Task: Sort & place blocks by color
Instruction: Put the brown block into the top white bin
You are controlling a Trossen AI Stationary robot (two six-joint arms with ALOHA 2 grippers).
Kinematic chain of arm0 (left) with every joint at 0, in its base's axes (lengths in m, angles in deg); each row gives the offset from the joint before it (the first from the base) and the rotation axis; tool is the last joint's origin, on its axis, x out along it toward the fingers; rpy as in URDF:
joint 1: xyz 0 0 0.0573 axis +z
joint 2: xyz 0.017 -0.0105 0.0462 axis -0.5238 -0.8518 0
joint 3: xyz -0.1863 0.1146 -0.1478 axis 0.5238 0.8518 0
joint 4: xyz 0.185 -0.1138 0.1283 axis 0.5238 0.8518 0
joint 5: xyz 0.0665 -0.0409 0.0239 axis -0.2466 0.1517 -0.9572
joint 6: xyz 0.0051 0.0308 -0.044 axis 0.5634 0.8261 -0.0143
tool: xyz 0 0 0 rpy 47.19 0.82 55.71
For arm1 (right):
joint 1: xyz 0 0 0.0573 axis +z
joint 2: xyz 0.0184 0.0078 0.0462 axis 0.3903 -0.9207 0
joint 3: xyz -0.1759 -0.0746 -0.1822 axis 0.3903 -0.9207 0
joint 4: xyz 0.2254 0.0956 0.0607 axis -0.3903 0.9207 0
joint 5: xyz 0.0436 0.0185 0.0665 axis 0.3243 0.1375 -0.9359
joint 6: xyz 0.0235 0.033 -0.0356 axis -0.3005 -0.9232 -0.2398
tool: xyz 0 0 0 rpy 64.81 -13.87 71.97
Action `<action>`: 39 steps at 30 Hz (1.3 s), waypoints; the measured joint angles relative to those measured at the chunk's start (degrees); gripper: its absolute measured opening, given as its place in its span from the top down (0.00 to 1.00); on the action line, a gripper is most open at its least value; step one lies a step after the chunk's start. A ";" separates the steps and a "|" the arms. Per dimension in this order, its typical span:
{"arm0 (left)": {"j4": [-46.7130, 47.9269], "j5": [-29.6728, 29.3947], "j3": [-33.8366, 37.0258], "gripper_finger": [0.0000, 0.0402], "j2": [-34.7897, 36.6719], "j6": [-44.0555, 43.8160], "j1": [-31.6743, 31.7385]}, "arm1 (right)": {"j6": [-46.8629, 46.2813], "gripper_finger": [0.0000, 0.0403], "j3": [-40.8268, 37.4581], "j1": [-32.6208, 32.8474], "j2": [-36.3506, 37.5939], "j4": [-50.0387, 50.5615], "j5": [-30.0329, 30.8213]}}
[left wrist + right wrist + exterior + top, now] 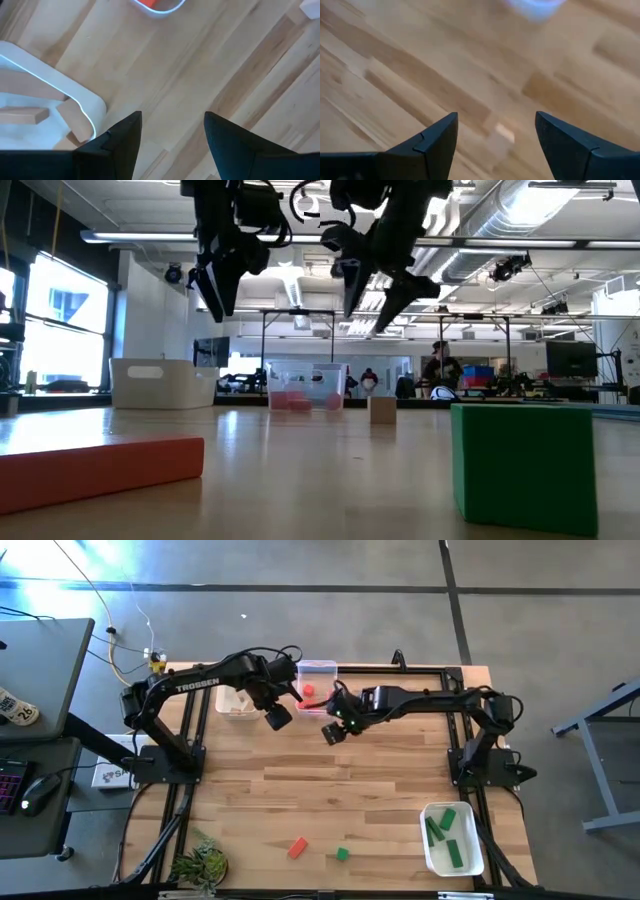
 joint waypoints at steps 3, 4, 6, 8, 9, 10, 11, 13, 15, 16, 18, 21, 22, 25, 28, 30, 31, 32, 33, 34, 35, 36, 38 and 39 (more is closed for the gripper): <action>-0.03 -0.11 0.00 0.50 0.00 0.00 0.27 | -3.54 0.37 0.00 1.64 -0.04 2.44 0.83; -0.04 -0.11 0.00 0.50 0.00 0.00 0.27 | -4.78 0.38 0.00 2.16 -0.04 3.02 1.52; -0.05 -0.13 0.00 0.50 0.00 0.00 0.27 | -6.85 0.37 0.00 3.03 -0.04 3.57 2.64; -0.04 -0.11 0.00 0.50 0.00 0.00 0.25 | -8.84 0.38 0.02 3.67 -0.43 3.30 3.66; -0.06 -0.11 0.00 0.50 0.00 0.00 0.25 | -9.56 0.38 0.02 3.95 -0.72 3.24 3.61; -0.06 -0.11 0.00 0.50 0.00 0.00 0.22 | -10.18 0.38 -0.04 4.26 -1.10 3.32 3.65; -0.06 -0.11 0.00 0.50 0.00 0.00 0.21 | -10.84 0.38 -0.04 4.60 -1.64 2.90 3.75; -0.10 -0.11 0.00 0.50 0.00 0.00 0.20 | -11.22 0.38 -0.08 5.31 -2.72 2.50 3.75; -0.17 -0.11 0.00 0.50 0.00 0.00 0.20 | -11.44 0.38 -0.12 5.87 -4.03 2.52 3.80; -0.19 -0.11 0.00 0.50 0.00 0.00 0.20 | -11.86 0.38 -0.13 6.12 -4.75 2.59 3.79; -0.21 -0.11 0.00 0.50 0.00 0.00 0.20 | -12.55 0.37 -0.17 6.45 -6.03 2.72 3.50; -0.22 -0.11 0.00 0.50 0.00 0.00 0.20 | -12.68 0.38 -0.15 6.63 -8.41 2.81 2.42; -0.23 -0.11 0.00 0.50 0.00 0.00 0.20 | -12.67 0.38 -0.15 6.70 -9.23 2.79 1.96; -0.26 -0.11 0.00 0.50 0.00 0.02 0.20 | -12.65 0.38 -0.17 6.74 -11.07 2.58 1.25; -0.28 -0.11 0.00 0.50 0.00 0.02 0.20 | -12.61 0.38 -0.18 6.74 -12.75 2.36 0.91; -0.27 -0.11 0.00 0.50 0.00 0.05 0.20 | -12.56 0.38 -0.20 6.74 -13.66 2.29 0.78; -0.26 -0.11 0.00 0.50 0.00 0.31 0.20 | -12.45 0.38 -0.20 6.74 -14.05 2.37 0.65; -0.26 -0.11 0.00 0.50 0.00 0.55 0.20 | -12.22 0.38 -0.20 6.74 -14.49 2.41 0.70; -0.27 -0.11 0.00 0.50 0.00 0.89 0.20 | -12.18 0.38 -0.20 6.74 -14.91 2.20 0.67; -0.28 -0.11 0.00 0.50 0.00 0.94 0.20 | -12.04 0.38 -0.20 6.74 -15.19 2.20 0.70; -0.27 -0.11 0.00 0.50 0.00 0.94 0.20 | -11.52 0.38 -0.20 6.74 -15.38 2.14 0.86; -0.29 -0.11 0.00 0.50 0.00 1.01 0.20 | -11.19 0.38 -0.20 6.74 -15.44 1.89 0.93; -0.30 -0.11 0.00 0.50 0.00 1.07 0.20 | -10.97 0.40 -0.18 6.53 -15.64 1.87 0.96; -0.33 -0.11 0.00 0.50 0.00 1.07 0.20 | -10.59 0.43 -0.17 6.40 -15.80 1.82 0.92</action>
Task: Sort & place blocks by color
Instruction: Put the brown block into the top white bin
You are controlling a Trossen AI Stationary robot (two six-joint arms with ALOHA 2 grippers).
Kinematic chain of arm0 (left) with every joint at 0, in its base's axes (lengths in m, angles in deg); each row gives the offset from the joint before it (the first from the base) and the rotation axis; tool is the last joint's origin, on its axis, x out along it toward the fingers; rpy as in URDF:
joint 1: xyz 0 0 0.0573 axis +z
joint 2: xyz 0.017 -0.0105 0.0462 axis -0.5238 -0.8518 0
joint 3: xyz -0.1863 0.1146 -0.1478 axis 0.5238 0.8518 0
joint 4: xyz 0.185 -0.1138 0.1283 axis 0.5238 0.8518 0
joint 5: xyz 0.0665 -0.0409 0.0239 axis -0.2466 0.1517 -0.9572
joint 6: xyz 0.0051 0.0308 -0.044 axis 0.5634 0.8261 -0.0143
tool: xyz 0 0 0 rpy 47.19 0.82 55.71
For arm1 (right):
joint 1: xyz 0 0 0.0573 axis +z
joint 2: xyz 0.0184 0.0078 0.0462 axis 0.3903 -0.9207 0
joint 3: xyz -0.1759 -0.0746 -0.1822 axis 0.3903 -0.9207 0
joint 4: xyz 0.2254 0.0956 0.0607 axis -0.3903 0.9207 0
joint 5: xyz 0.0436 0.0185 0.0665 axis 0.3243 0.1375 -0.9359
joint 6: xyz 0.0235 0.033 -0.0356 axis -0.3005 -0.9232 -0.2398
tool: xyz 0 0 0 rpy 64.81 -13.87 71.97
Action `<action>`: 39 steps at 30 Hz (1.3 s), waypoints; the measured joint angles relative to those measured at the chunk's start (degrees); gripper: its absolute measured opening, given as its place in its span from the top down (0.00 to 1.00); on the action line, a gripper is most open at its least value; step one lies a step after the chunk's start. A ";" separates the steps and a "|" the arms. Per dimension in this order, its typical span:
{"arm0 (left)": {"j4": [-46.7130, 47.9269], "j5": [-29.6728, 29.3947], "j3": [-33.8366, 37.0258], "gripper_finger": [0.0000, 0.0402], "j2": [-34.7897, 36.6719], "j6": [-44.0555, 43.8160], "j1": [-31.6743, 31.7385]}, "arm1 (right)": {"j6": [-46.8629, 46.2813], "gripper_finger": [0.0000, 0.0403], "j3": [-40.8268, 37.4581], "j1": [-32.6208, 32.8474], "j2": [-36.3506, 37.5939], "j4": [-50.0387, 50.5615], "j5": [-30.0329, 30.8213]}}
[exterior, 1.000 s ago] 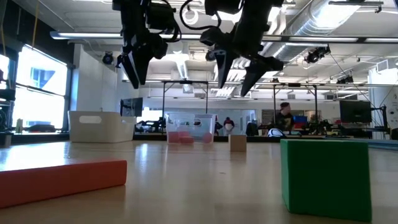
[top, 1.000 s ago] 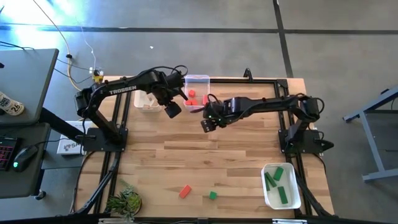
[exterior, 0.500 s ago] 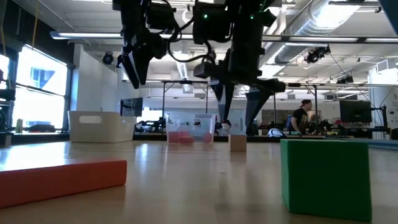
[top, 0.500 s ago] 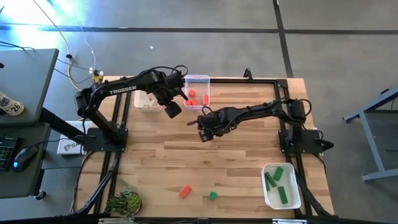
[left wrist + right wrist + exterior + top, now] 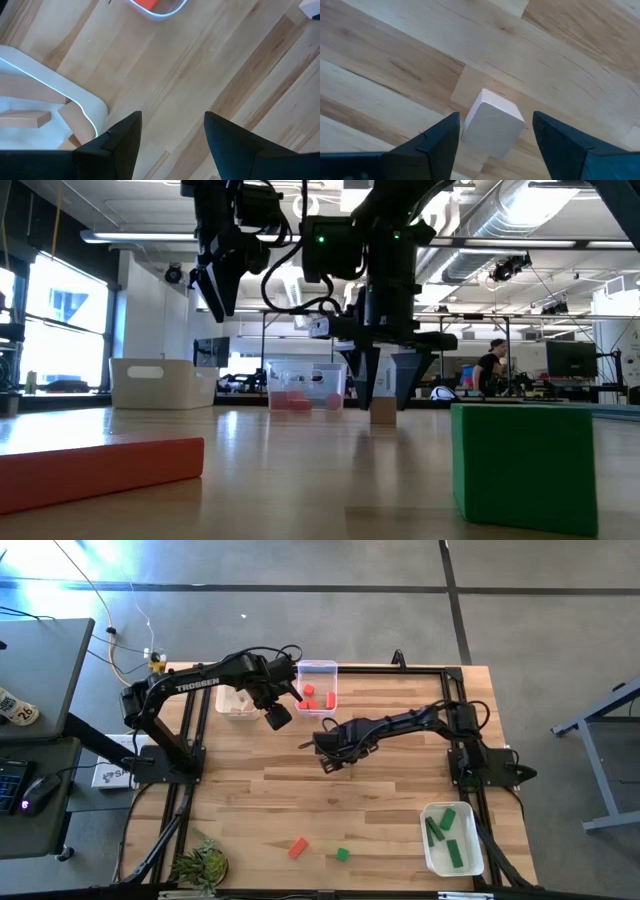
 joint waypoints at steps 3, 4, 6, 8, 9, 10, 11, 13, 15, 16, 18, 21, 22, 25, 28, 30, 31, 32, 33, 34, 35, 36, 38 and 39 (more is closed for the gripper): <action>-0.23 0.00 0.00 0.50 0.02 0.02 0.00 | 1.47 0.53 -0.02 -0.38 -0.18 0.03 0.03; -0.24 -0.02 0.00 0.50 0.02 0.02 0.00 | 1.82 0.57 0.04 -0.38 -0.22 -0.03 0.01; -0.24 -0.16 0.00 0.50 0.01 0.59 0.00 | 3.07 0.66 0.04 -0.38 -0.27 -0.07 0.10; -0.26 -0.22 0.00 0.50 0.01 0.89 0.00 | 4.10 0.72 0.06 -0.38 -0.26 -0.22 0.11; -0.26 -0.22 0.00 0.50 0.02 0.90 0.00 | 4.63 0.74 0.07 -0.38 -0.25 -0.33 0.16; -0.26 -0.22 0.00 0.50 0.02 0.90 0.00 | 5.32 0.74 0.11 -0.38 -0.22 -0.37 0.19; -0.26 -0.22 0.00 0.50 0.02 0.90 0.00 | 5.90 0.74 0.13 -0.38 -0.22 -0.42 0.12; -0.28 -0.22 0.00 0.50 0.00 0.90 0.00 | 7.03 0.74 0.13 -0.38 -0.22 -0.49 0.05; -0.28 -0.22 0.00 0.50 0.01 0.90 0.00 | 7.58 0.74 0.13 -0.38 -0.22 -0.45 0.01; -0.28 -0.22 0.00 0.50 0.01 0.90 0.00 | 7.97 0.74 0.15 -0.38 -0.22 -0.40 -0.08; -0.28 -0.22 0.00 0.50 0.00 0.90 0.00 | 9.28 0.74 0.13 -0.38 -0.22 -0.36 -0.37; -0.28 -0.22 0.00 0.50 0.02 0.90 0.00 | 10.96 0.74 0.13 -0.42 0.11 -0.27 -1.21; -0.28 -0.22 0.00 0.50 0.02 0.90 0.00 | 11.42 0.74 0.13 -0.40 0.42 -0.10 -1.21; -0.28 -0.22 0.00 0.50 0.02 0.90 0.00 | 12.71 0.74 0.13 -0.40 2.16 0.03 -1.21; -0.30 -0.21 0.00 0.50 0.01 0.90 0.00 | 13.57 0.74 0.13 -0.46 3.88 0.09 -0.35; -0.32 -0.19 0.00 0.50 0.00 0.90 0.00 | 13.71 0.74 0.13 -0.59 5.48 0.07 0.31; -0.34 -0.13 0.00 0.50 0.02 0.92 0.00 | 14.17 0.74 0.13 -0.73 6.37 0.07 0.48; -0.37 0.08 0.00 0.50 0.00 0.92 0.00 | 14.69 0.74 0.13 -0.84 7.23 -0.19 0.65; -0.43 0.24 0.00 0.50 0.00 0.92 0.00 | 15.06 0.74 0.13 -1.05 7.98 -0.40 0.73; -0.45 0.24 0.00 0.50 0.01 0.92 0.00 | 15.31 0.74 0.13 -1.25 8.65 -0.50 0.94; -0.48 0.26 0.00 0.50 0.02 0.92 0.00 | 15.93 0.74 0.13 -1.50 9.41 -0.99 1.12; -0.53 0.25 0.00 0.50 0.02 0.92 0.00 | 16.37 0.74 0.13 -1.73 10.26 -1.64 1.13; -0.67 0.40 0.00 0.50 0.01 0.92 0.00 | 17.24 0.74 0.13 -2.27 12.07 -2.68 1.32; -0.83 0.94 0.00 0.50 0.01 0.92 0.00 | 17.82 0.74 0.13 -2.57 12.87 -3.27 1.40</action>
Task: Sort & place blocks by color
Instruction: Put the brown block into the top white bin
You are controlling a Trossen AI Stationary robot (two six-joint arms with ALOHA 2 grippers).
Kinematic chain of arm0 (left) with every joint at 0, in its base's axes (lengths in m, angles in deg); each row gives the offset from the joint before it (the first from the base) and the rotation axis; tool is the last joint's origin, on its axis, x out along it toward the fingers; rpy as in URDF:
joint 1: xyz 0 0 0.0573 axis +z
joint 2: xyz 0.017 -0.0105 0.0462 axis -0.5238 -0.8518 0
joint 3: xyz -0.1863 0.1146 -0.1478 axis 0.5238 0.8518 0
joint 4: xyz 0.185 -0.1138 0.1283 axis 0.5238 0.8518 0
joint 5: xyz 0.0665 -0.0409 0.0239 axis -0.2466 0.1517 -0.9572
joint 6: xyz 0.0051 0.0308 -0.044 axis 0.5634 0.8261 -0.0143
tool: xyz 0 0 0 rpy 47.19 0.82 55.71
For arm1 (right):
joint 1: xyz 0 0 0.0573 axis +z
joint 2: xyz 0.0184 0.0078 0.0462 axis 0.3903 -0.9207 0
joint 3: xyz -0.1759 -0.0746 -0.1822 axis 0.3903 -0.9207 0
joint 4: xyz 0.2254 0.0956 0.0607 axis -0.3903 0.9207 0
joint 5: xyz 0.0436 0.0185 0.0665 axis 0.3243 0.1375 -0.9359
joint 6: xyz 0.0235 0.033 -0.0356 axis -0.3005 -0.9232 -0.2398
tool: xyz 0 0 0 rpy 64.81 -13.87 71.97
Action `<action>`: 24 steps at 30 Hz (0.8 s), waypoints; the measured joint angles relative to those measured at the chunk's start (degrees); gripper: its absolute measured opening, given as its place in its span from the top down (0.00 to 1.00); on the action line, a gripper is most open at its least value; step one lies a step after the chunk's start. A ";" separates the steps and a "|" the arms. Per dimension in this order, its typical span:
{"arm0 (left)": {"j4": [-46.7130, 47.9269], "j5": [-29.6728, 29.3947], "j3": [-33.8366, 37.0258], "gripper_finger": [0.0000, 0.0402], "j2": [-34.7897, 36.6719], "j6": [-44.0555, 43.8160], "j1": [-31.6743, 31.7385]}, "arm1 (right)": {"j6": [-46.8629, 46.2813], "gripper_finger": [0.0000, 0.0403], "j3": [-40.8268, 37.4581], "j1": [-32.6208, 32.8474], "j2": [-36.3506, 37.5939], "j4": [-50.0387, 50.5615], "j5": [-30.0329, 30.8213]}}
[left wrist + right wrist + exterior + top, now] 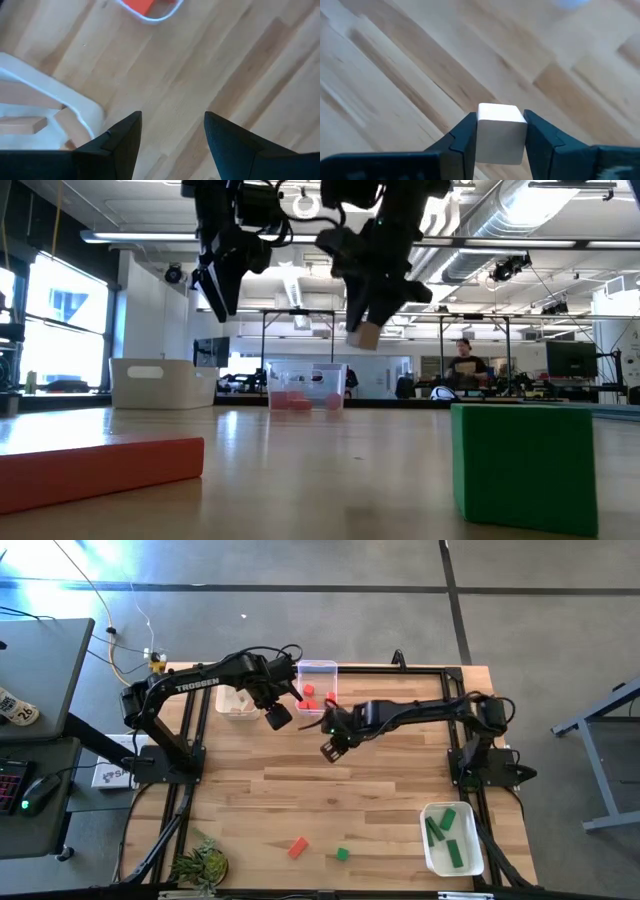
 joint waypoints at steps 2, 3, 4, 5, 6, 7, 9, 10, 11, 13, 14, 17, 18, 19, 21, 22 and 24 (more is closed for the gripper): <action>-0.56 2.30 0.00 0.50 0.00 0.02 0.00 | 1.14 0.74 0.00 -0.58 1.42 -1.35 0.04; -1.07 3.70 0.00 0.50 -0.01 0.26 0.00 | 1.82 0.74 0.00 -0.89 2.15 -1.78 0.04; -1.58 5.24 0.00 0.50 -0.01 0.71 0.00 | 2.51 0.74 0.00 -1.20 3.01 -2.54 0.05; -1.94 6.87 0.00 0.50 -0.01 1.33 0.00 | 3.23 0.74 0.00 -1.51 3.85 -3.29 0.04; -2.24 8.46 0.00 0.50 -0.01 1.78 0.00 | 3.78 0.74 0.00 -1.81 4.54 -3.73 0.07; -2.67 9.91 0.00 0.50 -0.01 2.05 0.00 | 4.54 0.74 0.00 -2.18 5.27 -4.17 0.05; -4.00 12.66 0.00 0.50 0.00 2.55 -0.04 | 5.82 0.74 0.00 -2.90 6.51 -5.05 0.05; -4.81 14.12 0.00 0.50 0.00 2.56 -0.04 | 6.37 0.74 0.00 -3.27 7.27 -5.49 0.00; -5.58 15.69 0.00 0.50 0.01 2.56 -0.04 | 7.14 0.74 0.00 -3.63 7.99 -6.01 0.01; -7.23 18.66 0.00 0.50 0.01 2.89 -0.04 | 8.51 0.74 0.00 -4.34 9.37 -6.79 -0.12; -8.09 20.24 0.00 0.50 0.01 3.33 -0.04 | 9.10 0.74 0.00 -4.67 10.00 -7.17 -0.28; -10.52 24.50 0.00 0.50 0.00 6.09 -0.06 | 11.14 0.74 0.00 -5.65 11.92 -9.06 -1.62; -11.43 26.04 0.00 0.50 0.00 7.17 -0.08 | 11.87 0.74 0.00 -5.99 12.60 -9.86 -2.30; -12.38 27.57 0.00 0.50 -0.01 8.22 -0.19 | 12.45 0.74 0.00 -6.31 13.20 -10.72 -3.03; -14.79 30.20 0.00 0.50 0.00 10.91 -0.50 | 13.65 0.74 0.00 -6.95 14.27 -12.30 -4.65; -16.12 31.05 0.00 0.50 0.01 12.30 -0.80 | 14.05 0.74 0.00 -7.24 14.73 -13.05 -5.34; -18.77 32.97 0.00 0.50 -0.01 14.37 -1.38 | 15.30 0.74 0.00 -7.77 15.70 -14.69 -7.34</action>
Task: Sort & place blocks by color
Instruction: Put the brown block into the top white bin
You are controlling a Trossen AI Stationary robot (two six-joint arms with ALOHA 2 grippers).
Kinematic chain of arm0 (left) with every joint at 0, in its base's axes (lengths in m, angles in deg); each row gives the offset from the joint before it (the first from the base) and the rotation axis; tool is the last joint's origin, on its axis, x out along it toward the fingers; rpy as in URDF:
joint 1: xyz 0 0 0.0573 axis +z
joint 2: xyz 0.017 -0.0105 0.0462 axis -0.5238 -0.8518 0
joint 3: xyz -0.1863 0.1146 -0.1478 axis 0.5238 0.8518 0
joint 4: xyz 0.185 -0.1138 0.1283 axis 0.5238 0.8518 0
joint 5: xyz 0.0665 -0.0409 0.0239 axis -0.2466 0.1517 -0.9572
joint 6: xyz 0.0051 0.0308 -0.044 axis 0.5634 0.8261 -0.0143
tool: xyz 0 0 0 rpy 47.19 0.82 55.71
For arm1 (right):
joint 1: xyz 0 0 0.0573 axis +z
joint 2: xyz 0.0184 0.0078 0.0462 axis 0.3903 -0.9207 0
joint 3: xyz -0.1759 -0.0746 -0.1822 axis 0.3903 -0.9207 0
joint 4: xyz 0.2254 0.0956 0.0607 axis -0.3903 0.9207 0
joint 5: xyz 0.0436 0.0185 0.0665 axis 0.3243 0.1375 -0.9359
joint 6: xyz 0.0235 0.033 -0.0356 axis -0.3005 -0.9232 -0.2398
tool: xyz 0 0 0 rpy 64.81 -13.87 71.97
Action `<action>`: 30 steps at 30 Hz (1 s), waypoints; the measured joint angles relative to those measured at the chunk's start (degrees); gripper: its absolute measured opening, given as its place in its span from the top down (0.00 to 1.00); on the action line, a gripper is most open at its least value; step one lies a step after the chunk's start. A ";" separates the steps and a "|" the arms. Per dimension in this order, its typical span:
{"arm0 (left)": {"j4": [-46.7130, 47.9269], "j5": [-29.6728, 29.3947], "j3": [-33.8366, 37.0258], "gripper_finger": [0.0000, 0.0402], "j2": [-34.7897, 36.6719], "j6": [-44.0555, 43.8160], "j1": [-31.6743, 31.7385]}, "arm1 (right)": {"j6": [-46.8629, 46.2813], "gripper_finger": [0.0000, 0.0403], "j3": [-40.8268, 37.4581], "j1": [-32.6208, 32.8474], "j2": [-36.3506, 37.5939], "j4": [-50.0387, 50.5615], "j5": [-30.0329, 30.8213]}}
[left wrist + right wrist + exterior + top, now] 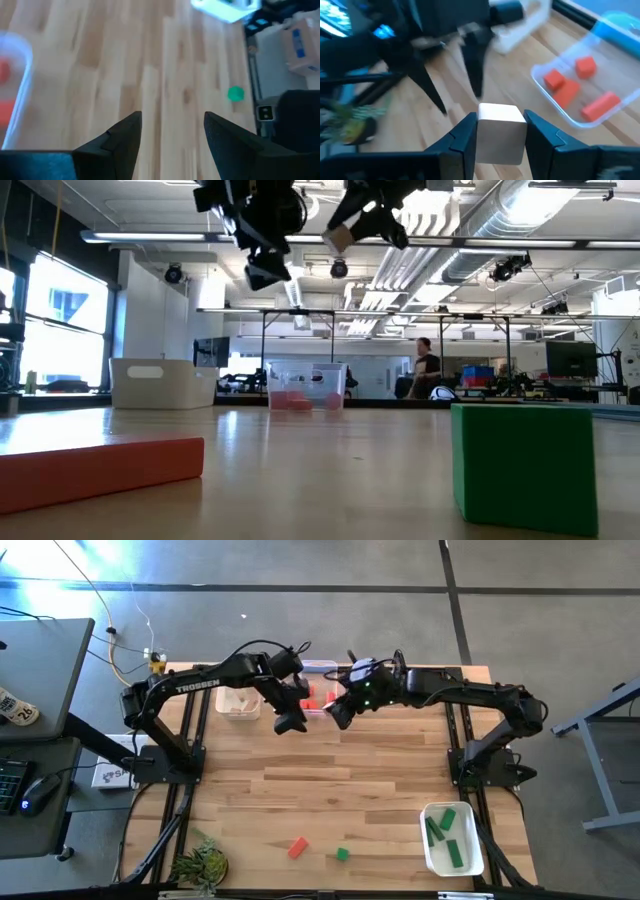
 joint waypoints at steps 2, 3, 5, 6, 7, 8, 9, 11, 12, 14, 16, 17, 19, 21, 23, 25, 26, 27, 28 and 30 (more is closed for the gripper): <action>-3.19 0.72 0.00 0.50 0.00 -0.31 -0.62 | 1.53 0.74 0.00 -0.47 0.76 -1.21 -2.54; -4.85 0.68 0.00 0.50 0.02 -1.68 -0.82 | 2.43 0.74 0.02 -0.60 1.02 -1.91 -3.54; -8.32 0.65 0.00 0.50 0.01 -4.69 -1.20 | 3.82 0.74 0.00 -0.69 1.47 -3.32 -4.45; -10.16 0.67 0.00 0.50 0.02 -5.53 -1.40 | 4.34 0.74 0.00 -0.68 1.75 -4.01 -4.58; -11.80 0.79 0.00 0.50 0.02 -6.07 -1.57 | 4.94 0.74 0.00 -0.74 1.98 -4.54 -4.67; -13.47 1.05 0.00 0.50 0.02 -6.57 -1.71 | 5.67 0.74 0.02 -0.89 2.13 -5.25 -5.01; -15.12 1.81 0.00 0.50 0.02 -7.10 -1.77 | 6.08 0.74 0.02 -1.00 2.27 -5.88 -5.88; -18.06 4.73 0.00 0.50 0.02 -8.00 -1.76 | 6.81 0.74 0.02 -1.54 2.42 -6.61 -8.07; -19.29 6.20 0.00 0.50 0.02 -8.39 -1.79 | 7.15 0.74 0.02 -1.74 2.42 -7.62 -9.25; -21.16 8.86 0.00 0.50 0.02 -8.89 -1.79 | 7.44 0.74 0.02 -2.17 2.51 -9.21 -11.71; -22.39 11.19 0.00 0.50 0.02 -8.89 -1.76 | 7.49 0.74 0.02 -2.60 2.85 -10.59 -13.74; -22.79 12.27 0.00 0.50 0.02 -8.89 -1.76 | 7.55 0.74 0.05 -2.71 3.03 -11.37 -14.26; -23.37 14.54 0.00 0.50 0.02 -8.89 -1.76 | 7.49 0.74 0.07 -2.86 3.82 -10.95 -14.47; -23.51 15.98 0.00 0.50 0.02 -9.03 -1.76 | 7.47 0.74 0.05 -2.85 4.56 -11.23 -14.44; -23.70 16.11 0.00 0.50 0.02 -10.10 -1.76 | 7.46 0.74 0.07 -2.68 5.26 -11.19 -14.14; -24.54 16.09 0.00 0.50 0.02 -11.29 -1.76 | 7.41 0.74 0.07 -2.24 5.72 -11.09 -13.77; -25.25 16.08 0.00 0.50 0.02 -11.94 -1.76 | 7.31 0.74 0.07 -1.99 5.74 -11.10 -13.56; -26.00 16.06 0.00 0.50 0.02 -12.77 -1.76 | 7.19 0.74 0.05 -1.75 5.74 -11.04 -13.54; -26.85 16.04 0.00 0.50 0.02 -13.43 -1.76 | 6.94 0.74 0.07 -1.54 5.74 -10.86 -13.52; -28.51 16.08 0.00 0.50 0.02 -14.82 -1.74 | 6.51 0.74 0.06 -1.00 5.69 -10.54 -12.97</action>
